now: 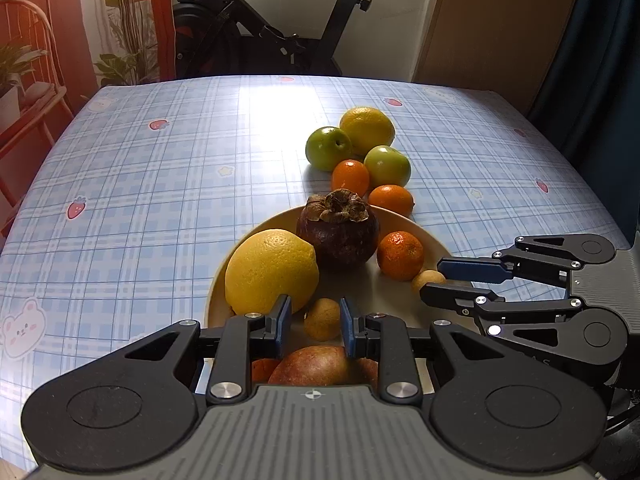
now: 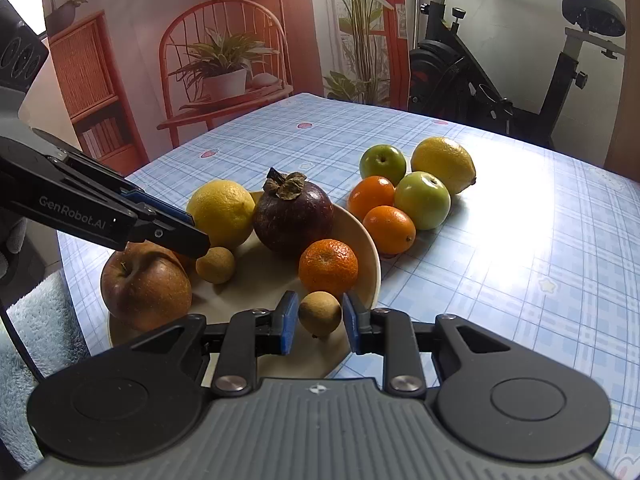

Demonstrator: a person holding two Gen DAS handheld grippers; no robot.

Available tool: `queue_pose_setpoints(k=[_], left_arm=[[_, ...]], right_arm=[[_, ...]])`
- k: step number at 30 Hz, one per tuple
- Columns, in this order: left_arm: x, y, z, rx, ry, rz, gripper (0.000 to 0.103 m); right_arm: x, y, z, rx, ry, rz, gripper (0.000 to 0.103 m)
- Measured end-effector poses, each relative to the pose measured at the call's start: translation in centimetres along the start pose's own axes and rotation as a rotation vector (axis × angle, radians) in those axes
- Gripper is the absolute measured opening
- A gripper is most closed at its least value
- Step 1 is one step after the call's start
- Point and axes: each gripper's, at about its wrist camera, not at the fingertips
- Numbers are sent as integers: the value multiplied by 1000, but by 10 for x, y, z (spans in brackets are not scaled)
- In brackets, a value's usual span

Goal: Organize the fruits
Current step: 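Lower the brown fruits onto the plate and open both grippers, then move both open grippers back toward the tangerines in the pile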

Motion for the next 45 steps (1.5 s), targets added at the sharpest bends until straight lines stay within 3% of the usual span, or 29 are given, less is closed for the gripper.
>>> queue_pose_setpoints(k=[18,30,33,45], left_arm=[[-10,-43,8,131,-142,-221,29],[-18,-44,10,149,-157,-251,29],[-18,-46,14,151,-182,-260,36],[-2,-50,13,146,-177,-297,36]], right_arm=[[-8,-31,-21,-100,169,-112,28],[-10,-36,-24,-110,189,-121,28],[-9,-38,-27,-117,194,-130,28],[2,-39,-40,-119,202,-154,28]])
Point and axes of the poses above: each gripper's, at about its wrist camera, not at the fingertips, and y roughly the way its jaws point, z to its left, x to its top, and after that the axes turned 2 degrees about x, right-handed
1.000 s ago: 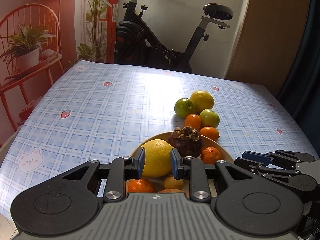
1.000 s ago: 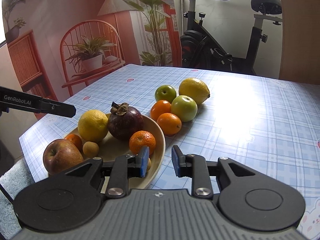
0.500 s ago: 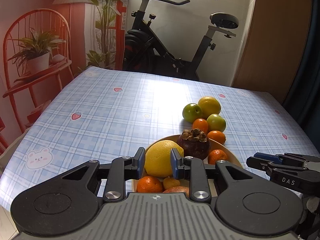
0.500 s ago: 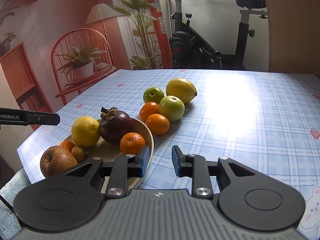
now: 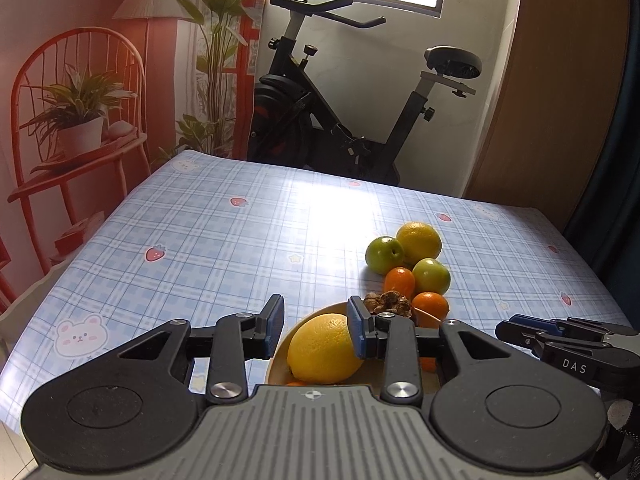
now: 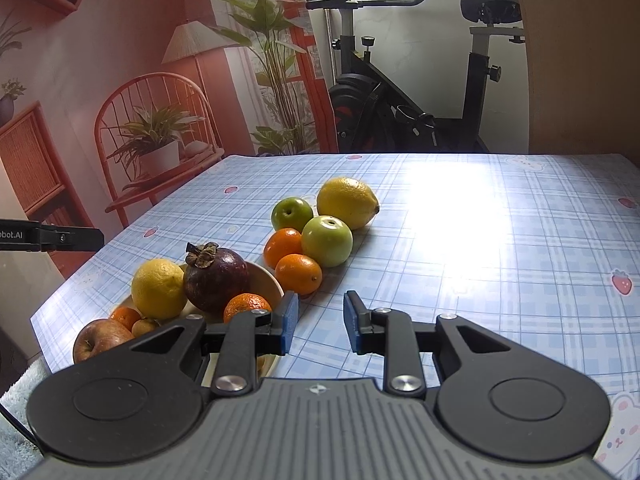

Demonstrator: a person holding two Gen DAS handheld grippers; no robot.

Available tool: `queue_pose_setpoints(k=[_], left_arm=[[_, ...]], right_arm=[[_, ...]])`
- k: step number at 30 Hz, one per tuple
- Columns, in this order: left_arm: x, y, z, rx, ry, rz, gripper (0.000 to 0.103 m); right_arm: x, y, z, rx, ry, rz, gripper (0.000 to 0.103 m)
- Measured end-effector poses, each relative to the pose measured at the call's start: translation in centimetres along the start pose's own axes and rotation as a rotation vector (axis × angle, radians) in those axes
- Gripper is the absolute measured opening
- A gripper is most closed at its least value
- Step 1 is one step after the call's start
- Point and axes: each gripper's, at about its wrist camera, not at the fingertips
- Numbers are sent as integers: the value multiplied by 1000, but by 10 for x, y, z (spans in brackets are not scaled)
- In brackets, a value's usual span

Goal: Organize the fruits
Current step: 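Move both open grippers back toward the tangerines in the pile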

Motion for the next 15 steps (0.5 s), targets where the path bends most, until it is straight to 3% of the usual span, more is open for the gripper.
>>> queue_pose_setpoints(k=[15], left_arm=[[28,15,-10,-11,9,-30,36]], right_arm=[[24,25,-8,32,-18,-16,28]])
Point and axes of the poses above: each gripper's, at about its wrist camera, not at the fingertips, and y roughly the way its jaws point, z to its left, x to its top, and after that the axes turned 2 degrees about x, right-handed
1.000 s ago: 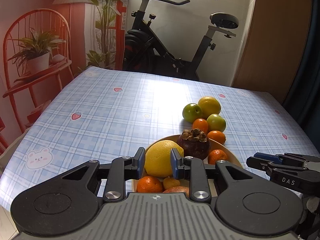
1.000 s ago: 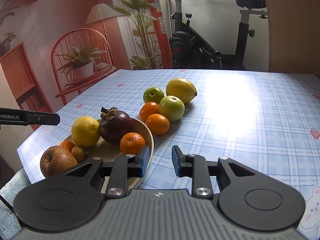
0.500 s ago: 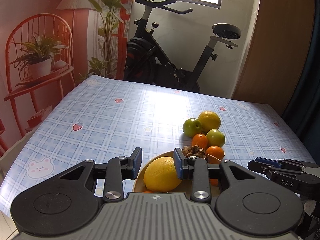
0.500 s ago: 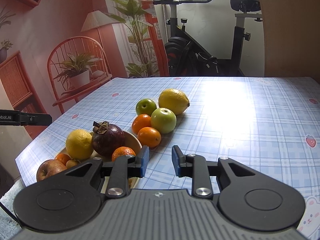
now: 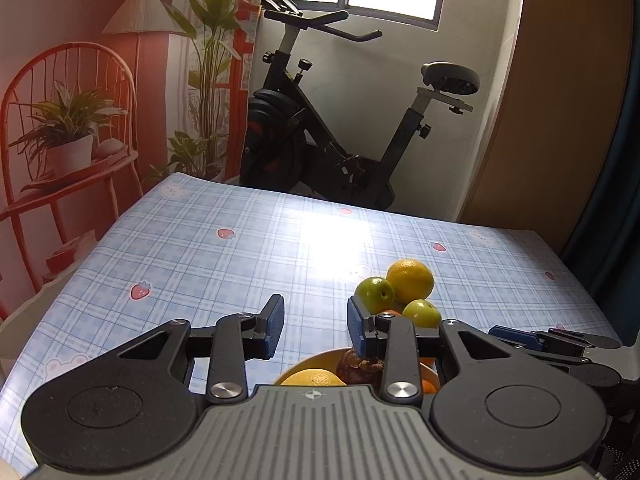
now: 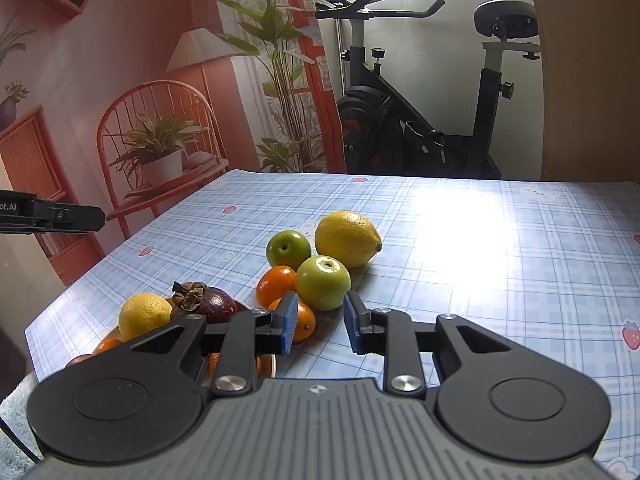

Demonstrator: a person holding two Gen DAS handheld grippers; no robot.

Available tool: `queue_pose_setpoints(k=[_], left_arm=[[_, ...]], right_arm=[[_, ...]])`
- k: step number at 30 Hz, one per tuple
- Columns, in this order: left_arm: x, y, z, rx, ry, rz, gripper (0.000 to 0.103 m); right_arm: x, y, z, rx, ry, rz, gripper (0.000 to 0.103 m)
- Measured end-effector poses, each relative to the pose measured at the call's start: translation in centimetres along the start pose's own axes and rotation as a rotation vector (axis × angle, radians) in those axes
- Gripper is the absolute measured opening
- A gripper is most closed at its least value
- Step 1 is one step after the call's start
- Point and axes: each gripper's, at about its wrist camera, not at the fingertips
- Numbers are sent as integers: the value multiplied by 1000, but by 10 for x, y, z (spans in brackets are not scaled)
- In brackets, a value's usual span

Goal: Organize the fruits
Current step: 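Move both open grippers back toward the tangerines in the pile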

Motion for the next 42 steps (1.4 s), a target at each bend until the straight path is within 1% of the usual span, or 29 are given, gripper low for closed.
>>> queue_pose_setpoints(k=[6,10,16,20,24,26,31,32,42], left_arm=[[4,13,0,-8,25,25,36],[6,18,-2,-17,41,26,36],[8,24,-3,-46,66,38,36],[8,26,0,-64,68,46,36],[7,31,1,-66,71,58,36],[8,34,3,-68,64,66,36],[9,38,5,-73,57,80,36],[10,39,5,-74,55,83,36],[10,45,3,-85,55,98,36]], right_arm=[[2,14,-3,26,20,22,28],[2,20,-2,29,22,34,28],[2,32,-3,35,55,58,29],[3,39,-3,53,80,65,35],[4,46,-1,59,85,84,38],[4,50,-1,61,88,88,43],[6,59,-4,56,118,107,43],[6,60,-5,59,127,111,45],[2,69,-11,76,198,139,46]])
Point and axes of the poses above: each gripper's, at about its wrist camera, not at the fingertips, and y roughly the way its jaws point, z to its left, x to its top, and after that the axes turned 2 degrees about x, right-handed
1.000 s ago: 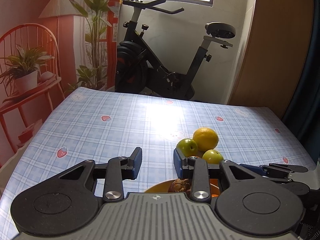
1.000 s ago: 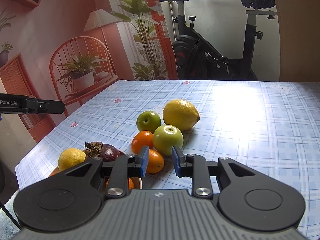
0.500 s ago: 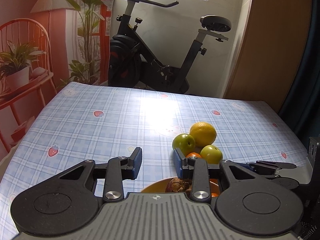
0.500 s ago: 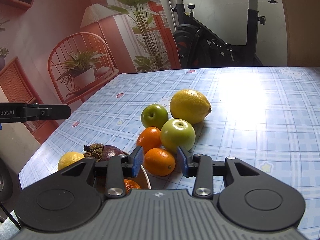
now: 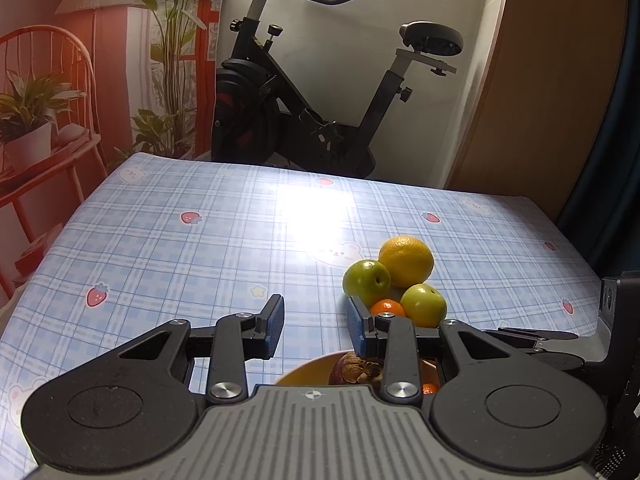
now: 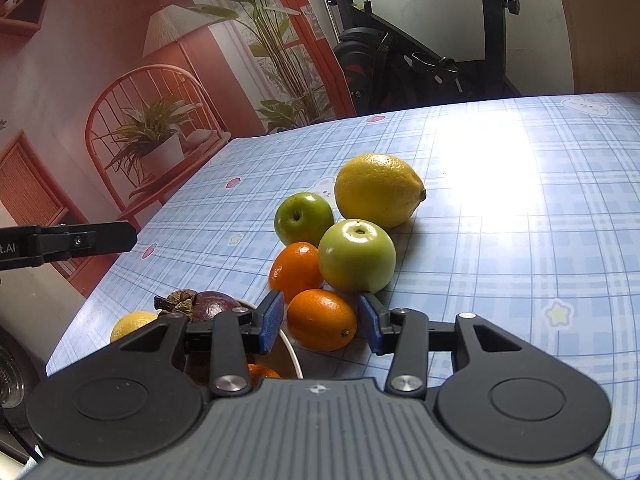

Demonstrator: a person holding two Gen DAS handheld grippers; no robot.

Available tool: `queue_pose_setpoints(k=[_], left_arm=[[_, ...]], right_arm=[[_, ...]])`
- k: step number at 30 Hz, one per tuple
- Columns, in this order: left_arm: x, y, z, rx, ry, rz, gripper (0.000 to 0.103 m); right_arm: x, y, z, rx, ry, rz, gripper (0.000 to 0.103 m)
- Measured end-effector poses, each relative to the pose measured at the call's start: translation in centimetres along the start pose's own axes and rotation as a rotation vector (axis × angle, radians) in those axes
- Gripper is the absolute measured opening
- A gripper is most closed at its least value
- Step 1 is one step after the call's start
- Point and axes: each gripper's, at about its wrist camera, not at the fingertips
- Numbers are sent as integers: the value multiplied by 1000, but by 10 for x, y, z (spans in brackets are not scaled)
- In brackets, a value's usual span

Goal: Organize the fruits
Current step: 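Move both open grippers back toward the tangerines in the pile, then grasp a tangerine with the right gripper while the left gripper grasps another tangerine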

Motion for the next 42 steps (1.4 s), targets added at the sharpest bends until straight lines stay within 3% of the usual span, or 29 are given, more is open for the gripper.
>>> queue_pose_setpoints(k=[9,23,33,42], left_arm=[[-2,4,-2,-8,3,11,36],[-1,48,-36,-82,59,85,36],[-10,82,-60,-55,179,148,36],[-4,93,-67,-19,176,211,36]], right_arm=[[-3,-8,-4,35,20,-17,42],[-12,-50,-25,-61,-12,-87,42],[-21,-67,-52,-88,61,-116,42],[-24,-68,-59,-70,83,-119,42]])
Point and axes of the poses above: each gripper's, at about its wrist camera, not at the fingertips, and y roughly the way its jaws point, z to its left, x to its top, and after that the axes turned 2 degrees about x, right-handed
